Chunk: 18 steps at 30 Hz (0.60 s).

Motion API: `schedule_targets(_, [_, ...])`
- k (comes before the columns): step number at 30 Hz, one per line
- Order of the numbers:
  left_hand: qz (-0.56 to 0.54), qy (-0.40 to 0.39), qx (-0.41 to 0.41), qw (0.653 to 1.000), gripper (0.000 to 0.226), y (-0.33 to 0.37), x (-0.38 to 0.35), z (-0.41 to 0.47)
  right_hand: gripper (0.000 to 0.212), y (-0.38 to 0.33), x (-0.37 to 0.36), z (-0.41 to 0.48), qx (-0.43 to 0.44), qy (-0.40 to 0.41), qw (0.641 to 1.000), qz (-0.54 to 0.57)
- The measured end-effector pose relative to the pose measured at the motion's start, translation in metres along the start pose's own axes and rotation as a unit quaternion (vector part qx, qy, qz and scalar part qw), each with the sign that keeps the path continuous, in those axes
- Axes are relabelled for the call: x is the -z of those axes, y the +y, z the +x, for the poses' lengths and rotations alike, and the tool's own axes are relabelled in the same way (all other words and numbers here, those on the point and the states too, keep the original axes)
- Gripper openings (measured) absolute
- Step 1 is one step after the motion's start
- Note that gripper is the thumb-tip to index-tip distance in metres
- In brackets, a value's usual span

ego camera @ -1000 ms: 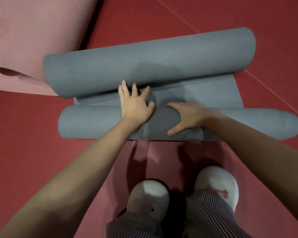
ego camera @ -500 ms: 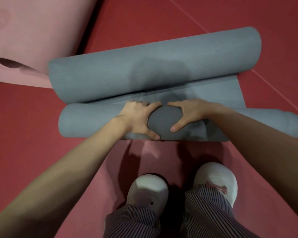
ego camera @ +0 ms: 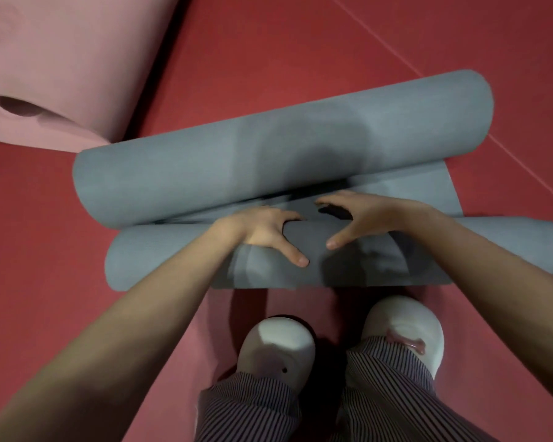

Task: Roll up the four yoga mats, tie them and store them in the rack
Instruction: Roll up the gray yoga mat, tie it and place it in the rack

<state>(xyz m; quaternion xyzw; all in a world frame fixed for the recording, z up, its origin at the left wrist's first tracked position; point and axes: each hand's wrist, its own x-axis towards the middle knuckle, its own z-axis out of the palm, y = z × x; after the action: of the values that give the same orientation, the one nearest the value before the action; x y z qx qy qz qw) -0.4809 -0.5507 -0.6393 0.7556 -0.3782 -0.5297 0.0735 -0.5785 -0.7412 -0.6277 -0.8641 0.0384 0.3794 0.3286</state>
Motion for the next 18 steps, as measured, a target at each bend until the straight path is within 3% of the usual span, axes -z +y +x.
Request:
schedule_targets(2, [-0.030,-0.016,-0.003,0.999,0.100,-0.002,0.007,0.005,0.085,-0.008,-0.003,-0.006,-0.003,0.015,1.000,-0.014])
schedule_targets(7, [0.051,-0.004,-0.010,0.999,0.105,-0.001,0.011,0.007,0.112,-0.025,-0.042,-0.010,-0.010,0.092,0.986,-0.141])
schedule_targets(11, [0.079,0.113,-0.006,0.990,0.106,-0.004,0.003,-0.008,0.103,-0.023,-0.035,-0.003,-0.008,0.115,0.986,-0.117])
schedule_targets(14, [0.162,0.212,-0.006,0.964,0.107,-0.002,-0.013,-0.022,0.096,-0.020,-0.027,0.003,0.003,0.111,0.990,-0.090])
schedule_targets(18, [0.228,0.212,-0.015,0.950,0.115,0.001,-0.029,-0.031,0.091,-0.018,-0.020,0.007,0.010,0.102,0.992,-0.076])
